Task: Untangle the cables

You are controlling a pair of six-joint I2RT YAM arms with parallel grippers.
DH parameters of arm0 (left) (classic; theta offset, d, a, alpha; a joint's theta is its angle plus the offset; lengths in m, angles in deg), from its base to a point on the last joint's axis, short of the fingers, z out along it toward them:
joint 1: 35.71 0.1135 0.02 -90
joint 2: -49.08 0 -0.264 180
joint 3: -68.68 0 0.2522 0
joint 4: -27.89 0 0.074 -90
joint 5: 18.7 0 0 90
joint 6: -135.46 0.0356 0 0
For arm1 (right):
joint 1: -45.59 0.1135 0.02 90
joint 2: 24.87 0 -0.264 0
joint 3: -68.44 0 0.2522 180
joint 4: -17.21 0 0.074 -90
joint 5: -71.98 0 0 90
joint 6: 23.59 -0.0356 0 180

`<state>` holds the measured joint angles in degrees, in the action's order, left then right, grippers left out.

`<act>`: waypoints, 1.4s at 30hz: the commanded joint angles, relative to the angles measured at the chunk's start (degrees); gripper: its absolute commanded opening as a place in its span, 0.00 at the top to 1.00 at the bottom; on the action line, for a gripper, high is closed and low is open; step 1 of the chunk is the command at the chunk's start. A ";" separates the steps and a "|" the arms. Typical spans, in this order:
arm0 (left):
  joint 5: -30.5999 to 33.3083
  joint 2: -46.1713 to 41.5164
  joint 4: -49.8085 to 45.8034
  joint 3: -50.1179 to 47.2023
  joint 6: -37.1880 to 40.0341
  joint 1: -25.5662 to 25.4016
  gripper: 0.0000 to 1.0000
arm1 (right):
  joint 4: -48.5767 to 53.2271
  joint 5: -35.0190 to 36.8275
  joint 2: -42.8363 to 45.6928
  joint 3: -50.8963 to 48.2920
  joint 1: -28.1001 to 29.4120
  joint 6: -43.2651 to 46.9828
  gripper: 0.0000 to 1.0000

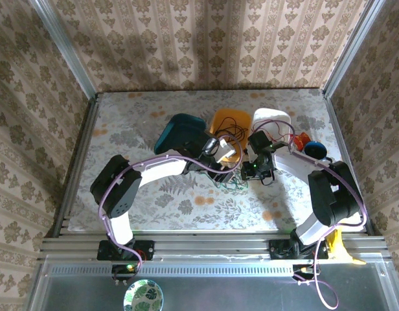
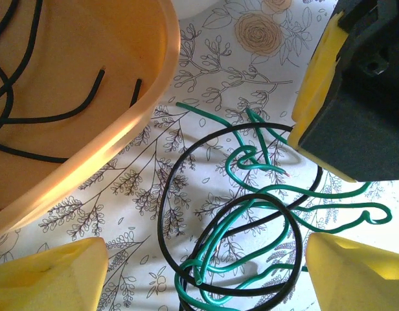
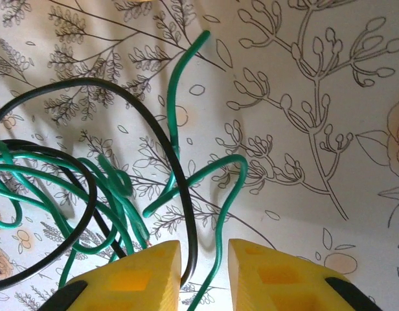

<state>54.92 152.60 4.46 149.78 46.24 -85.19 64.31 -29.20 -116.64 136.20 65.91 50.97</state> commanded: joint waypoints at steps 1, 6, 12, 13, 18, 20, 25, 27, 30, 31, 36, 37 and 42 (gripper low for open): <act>0.46 0.80 -0.61 -0.53 1.60 -0.49 0.19 | 0.29 -1.47 0.02 0.73 0.57 1.56 0.72; 0.85 1.80 -0.78 -0.87 2.06 -1.07 0.19 | 0.46 -0.25 -0.47 1.29 0.69 1.31 0.94; 1.59 4.07 -0.17 -1.88 3.47 -1.47 0.19 | -1.56 -2.16 6.86 0.61 0.35 1.09 0.97; 1.79 4.62 -0.17 -1.86 3.68 -1.51 0.19 | -1.91 -3.45 8.03 0.56 0.09 0.95 0.97; 2.41 7.20 0.55 -1.98 4.12 -1.42 0.20 | -3.89 -9.11 11.65 0.12 -2.43 -1.73 0.97; 2.73 8.08 1.72 -2.53 3.85 -1.31 0.22 | -5.29 -12.55 14.83 -0.50 -4.17 -3.39 0.98; 2.02 10.08 4.92 -4.33 2.10 -0.17 0.34 | -7.58 -16.41 19.56 -2.09 -7.67 -7.28 0.98; 1.35 10.45 6.49 -5.27 1.07 0.32 0.42 | -7.58 -15.95 21.41 -2.39 -8.87 -8.13 0.98; 0.08 10.77 8.91 -6.54 -0.73 1.05 0.60 | -7.63 -15.45 23.69 -2.80 -10.53 -9.21 0.98; -0.16 10.93 9.47 -6.83 -1.09 1.18 0.71 | -7.58 -15.04 24.26 -2.84 -10.88 -9.36 0.98; -0.23 10.74 10.25 -7.40 -2.39 1.17 1.00 | -5.48 -5.50 26.88 -2.58 -11.18 -9.93 0.97; -0.23 10.35 10.40 -7.76 -2.39 1.13 1.00 | -5.03 -2.17 27.71 -2.58 -11.26 -10.17 0.97; 0.64 8.26 10.19 -10.21 -2.62 1.40 1.00 | -3.51 12.57 32.78 -3.63 -12.80 -12.71 0.97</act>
<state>55.70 160.10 19.87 142.74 44.73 -83.35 58.69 -28.28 -87.09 133.42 54.17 40.52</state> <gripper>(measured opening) 0.077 0.067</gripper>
